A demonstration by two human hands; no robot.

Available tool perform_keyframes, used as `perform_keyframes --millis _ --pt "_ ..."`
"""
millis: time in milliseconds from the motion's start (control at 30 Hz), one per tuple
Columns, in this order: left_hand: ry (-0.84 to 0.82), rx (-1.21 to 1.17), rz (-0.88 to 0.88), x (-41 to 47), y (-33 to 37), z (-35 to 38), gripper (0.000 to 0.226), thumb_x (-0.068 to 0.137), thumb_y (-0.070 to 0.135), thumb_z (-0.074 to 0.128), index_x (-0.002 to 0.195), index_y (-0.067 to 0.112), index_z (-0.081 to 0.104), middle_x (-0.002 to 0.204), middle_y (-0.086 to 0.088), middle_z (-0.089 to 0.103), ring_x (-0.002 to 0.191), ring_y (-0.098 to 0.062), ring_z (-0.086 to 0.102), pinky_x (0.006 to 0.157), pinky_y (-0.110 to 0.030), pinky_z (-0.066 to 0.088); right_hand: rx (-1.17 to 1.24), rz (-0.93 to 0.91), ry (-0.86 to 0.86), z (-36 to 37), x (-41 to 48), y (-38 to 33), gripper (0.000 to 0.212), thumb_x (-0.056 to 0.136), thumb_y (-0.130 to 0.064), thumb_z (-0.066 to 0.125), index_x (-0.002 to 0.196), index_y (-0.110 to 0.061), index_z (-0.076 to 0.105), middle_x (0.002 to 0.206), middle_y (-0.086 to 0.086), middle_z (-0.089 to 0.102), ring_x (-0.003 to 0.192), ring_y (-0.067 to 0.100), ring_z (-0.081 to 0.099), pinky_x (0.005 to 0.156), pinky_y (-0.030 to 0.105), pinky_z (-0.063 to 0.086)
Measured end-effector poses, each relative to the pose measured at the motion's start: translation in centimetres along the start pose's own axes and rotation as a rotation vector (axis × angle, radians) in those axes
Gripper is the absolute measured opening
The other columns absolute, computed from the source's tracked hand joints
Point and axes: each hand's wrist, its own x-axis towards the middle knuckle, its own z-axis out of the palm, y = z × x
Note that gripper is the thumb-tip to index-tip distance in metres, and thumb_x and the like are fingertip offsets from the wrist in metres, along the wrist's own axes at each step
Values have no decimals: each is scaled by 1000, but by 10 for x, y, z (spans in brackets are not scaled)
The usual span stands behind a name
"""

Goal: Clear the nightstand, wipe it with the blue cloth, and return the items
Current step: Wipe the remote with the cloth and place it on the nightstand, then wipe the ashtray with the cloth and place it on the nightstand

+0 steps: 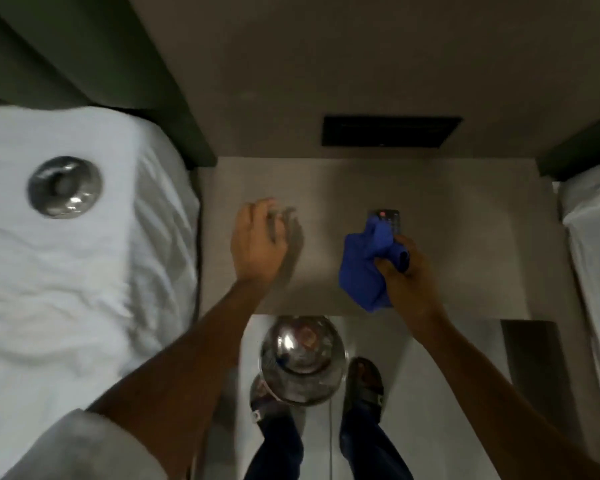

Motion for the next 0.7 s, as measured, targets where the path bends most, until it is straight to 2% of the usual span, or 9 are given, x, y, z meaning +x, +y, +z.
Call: perform_keyframes --millis 67,133,200,267,333,433,500,600,700 --pt "175 95 101 30 -30 -57 29 91 26 53 115 13 63 109 -16 63 100 -35 59 87 -42 47 -56 -75 -53 34 -4 -20 23 95 -13 51 116 -19 58 98 4 67 96 17 66 84 45 54" --pt "335 220 58 57 -64 -118 31 94 31 53 119 17 62 112 -15 64 104 -36 58 89 -44 46 -101 -129 -77 68 -7 -43 23 94 -12 52 112 -25 59 93 -6 67 88 1 65 80 37 52" --pt "409 341 -40 73 -99 -175 34 96 36 49 125 21 59 117 -14 60 108 -36 55 91 -46 43 -110 -184 -99 96 -10 -64 26 94 -11 52 111 -30 59 92 -11 67 85 -1 65 79 36 52" --pt "389 421 -204 82 -131 -218 38 96 40 46 129 22 55 122 -17 54 111 -36 52 91 -45 39 -100 -206 -137 118 -11 -78 27 95 -9 51 110 -30 59 95 -12 67 87 -1 65 78 29 52" --pt "310 407 -473 89 -163 -249 46 96 46 45 130 17 54 128 -20 50 120 -38 48 98 -48 38 -89 -224 -179 143 -13 -93 28 96 -8 49 111 -30 57 96 -14 64 85 -8 62 74 17 48" --pt "11 246 -874 102 -200 -257 71 95 61 34 127 2 57 133 -25 53 128 -42 45 107 -48 38 -101 -215 -209 167 -13 -98 26 96 -12 49 119 -23 56 101 -9 65 92 0 62 78 22 46" --pt "-79 120 -874 104 -203 -251 74 94 63 33 115 0 65 125 -25 61 122 -42 51 103 -44 44 -104 -218 -216 177 -14 -97 26 95 -12 50 118 -22 57 102 -6 66 96 5 63 82 27 47" --pt "58 -104 -833 102 -195 -237 47 92 48 54 96 6 73 109 -18 70 113 -36 59 96 -39 50 -98 -209 -195 181 -15 -94 31 93 -10 53 113 -32 57 108 -9 65 101 8 63 89 32 50" --pt "50 -227 -887 103 -194 -232 42 86 49 61 97 10 72 110 -16 69 114 -34 61 95 -38 51 -96 -206 -190 183 -11 -93 30 92 -6 53 116 -23 58 111 -5 65 102 7 62 91 31 50"
